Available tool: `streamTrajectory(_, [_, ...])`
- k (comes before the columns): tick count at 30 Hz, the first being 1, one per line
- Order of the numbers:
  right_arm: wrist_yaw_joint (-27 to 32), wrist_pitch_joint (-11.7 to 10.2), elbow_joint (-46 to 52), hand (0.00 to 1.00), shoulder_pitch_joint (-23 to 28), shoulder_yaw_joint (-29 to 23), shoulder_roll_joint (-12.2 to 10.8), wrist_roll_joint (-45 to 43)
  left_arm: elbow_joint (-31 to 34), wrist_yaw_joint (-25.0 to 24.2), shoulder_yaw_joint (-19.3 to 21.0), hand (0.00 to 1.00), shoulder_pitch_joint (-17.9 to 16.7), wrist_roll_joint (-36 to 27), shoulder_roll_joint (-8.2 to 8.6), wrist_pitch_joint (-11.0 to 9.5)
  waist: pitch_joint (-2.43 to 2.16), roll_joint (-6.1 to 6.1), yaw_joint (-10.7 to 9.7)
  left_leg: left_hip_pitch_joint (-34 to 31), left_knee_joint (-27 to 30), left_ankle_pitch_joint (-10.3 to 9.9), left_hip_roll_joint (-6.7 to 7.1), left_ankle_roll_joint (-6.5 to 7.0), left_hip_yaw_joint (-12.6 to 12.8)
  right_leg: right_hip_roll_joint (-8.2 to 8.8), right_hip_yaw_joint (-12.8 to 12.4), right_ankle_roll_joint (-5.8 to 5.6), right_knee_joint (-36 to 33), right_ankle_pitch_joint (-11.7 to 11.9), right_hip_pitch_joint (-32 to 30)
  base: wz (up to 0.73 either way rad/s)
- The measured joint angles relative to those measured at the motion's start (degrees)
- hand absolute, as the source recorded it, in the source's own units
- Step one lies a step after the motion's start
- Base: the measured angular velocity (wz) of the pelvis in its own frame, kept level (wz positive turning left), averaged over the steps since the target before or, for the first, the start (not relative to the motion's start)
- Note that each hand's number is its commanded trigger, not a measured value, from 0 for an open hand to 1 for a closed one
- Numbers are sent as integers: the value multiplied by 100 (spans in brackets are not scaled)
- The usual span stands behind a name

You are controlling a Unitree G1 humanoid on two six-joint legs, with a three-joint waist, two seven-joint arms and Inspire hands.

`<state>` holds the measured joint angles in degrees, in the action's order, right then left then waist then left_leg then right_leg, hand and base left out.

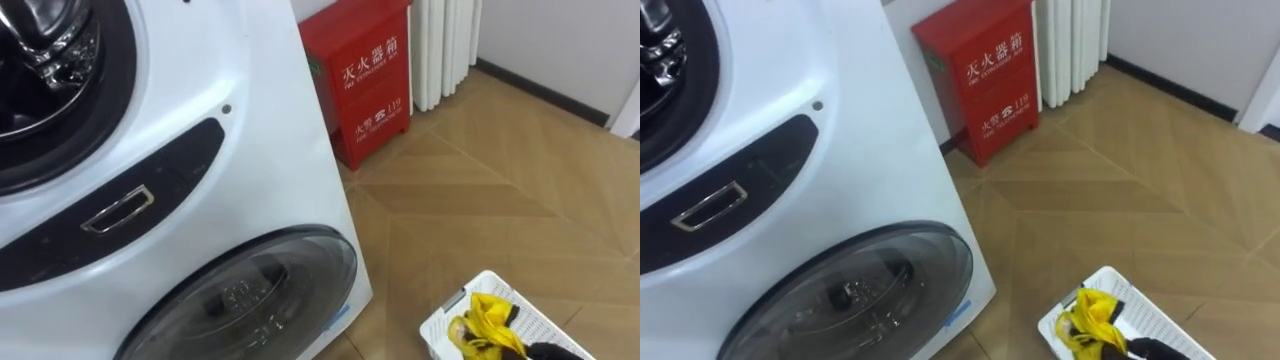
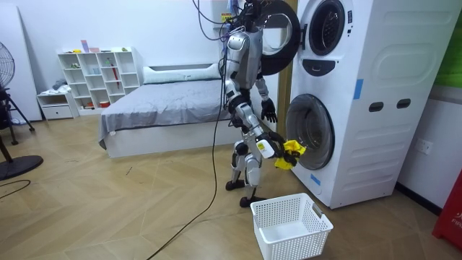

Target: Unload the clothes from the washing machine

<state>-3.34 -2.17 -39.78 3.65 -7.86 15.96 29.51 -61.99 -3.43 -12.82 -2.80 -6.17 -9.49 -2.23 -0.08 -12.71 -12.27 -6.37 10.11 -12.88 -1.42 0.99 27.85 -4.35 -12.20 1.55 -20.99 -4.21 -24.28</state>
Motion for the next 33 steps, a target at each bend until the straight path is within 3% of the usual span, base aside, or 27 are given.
streamTrajectory(8, [15,-153,-16,0,-4,-5,-2,445,2,-6,-159,0,-50,-107,25,-17,-1,-1,-9,-49,-37,48,24,14,-96,50,86,3,-3,-7,-34,7])
streamTrajectory(12, [14,-175,-5,0,-132,-11,14,431,-12,-1,-165,0,-17,-106,25,-24,-4,-7,-5,-197,-43,94,105,46,-176,136,146,-9,-192,-92,-248,13])
streamTrajectory(17, [8,-315,-16,0,-235,-19,23,345,-228,14,-165,0,-19,-109,25,-28,-15,-122,-5,-248,-46,107,101,46,-207,148,181,-4,-183,-92,-290,3])
streamTrajectory(18, [8,-342,-16,0,-240,-20,42,349,-239,14,-166,0,-30,-110,25,-28,4,-155,-6,-270,-45,107,102,46,-215,154,194,-4,-180,-93,-307,7])
streamTrajectory(23, [6,-349,-71,0,-259,-40,57,367,-241,13,-166,0,-61,-113,23,-39,2,-274,-1,-392,-47,134,114,52,-299,187,263,1,-181,-109,-400,8])
streamTrajectory(31, [10,-521,-224,0,-388,-41,56,263,-191,-70,-208,0,-335,-125,24,-186,14,-256,23,-383,-41,164,95,36,-364,228,388,33,-185,-175,-390,9])
streamTrajectory(33, [89,-522,-243,0,-335,-22,31,239,-197,-69,-198,0,-379,-214,16,-171,51,-207,85,-327,-36,175,99,41,-435,251,449,41,-213,-209,-332,14])
